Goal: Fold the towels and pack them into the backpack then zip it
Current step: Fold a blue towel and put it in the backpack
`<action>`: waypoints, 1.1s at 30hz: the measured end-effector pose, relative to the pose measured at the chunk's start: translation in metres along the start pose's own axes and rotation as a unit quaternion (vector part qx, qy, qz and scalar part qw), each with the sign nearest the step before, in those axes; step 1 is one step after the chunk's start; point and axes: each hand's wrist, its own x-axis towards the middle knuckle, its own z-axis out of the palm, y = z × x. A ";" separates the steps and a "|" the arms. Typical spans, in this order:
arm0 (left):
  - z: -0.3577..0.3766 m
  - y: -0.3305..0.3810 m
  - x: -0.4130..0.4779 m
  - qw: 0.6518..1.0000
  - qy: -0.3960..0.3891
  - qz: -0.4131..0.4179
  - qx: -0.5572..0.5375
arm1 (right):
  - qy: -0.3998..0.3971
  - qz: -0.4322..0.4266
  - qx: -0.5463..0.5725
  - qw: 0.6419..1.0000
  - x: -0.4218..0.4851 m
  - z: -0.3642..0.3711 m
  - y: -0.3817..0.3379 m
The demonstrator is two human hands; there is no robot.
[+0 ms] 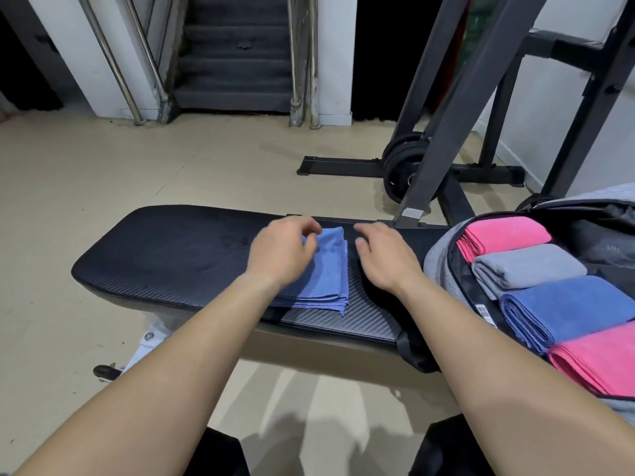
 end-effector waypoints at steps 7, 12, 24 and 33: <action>0.023 -0.040 -0.005 0.976 -0.143 0.057 0.156 | -0.003 -0.125 -0.094 0.988 0.008 0.026 -0.050; 0.029 -0.043 -0.010 0.968 -0.187 0.049 0.158 | -0.120 -0.067 -0.174 0.975 0.014 0.043 -0.041; 0.042 -0.046 -0.014 0.956 -0.243 0.048 0.156 | -0.168 0.008 -0.119 0.979 0.008 0.051 -0.027; 0.031 -0.058 -0.017 0.989 -0.134 0.065 0.009 | -0.158 0.065 -0.176 0.969 -0.016 0.049 -0.046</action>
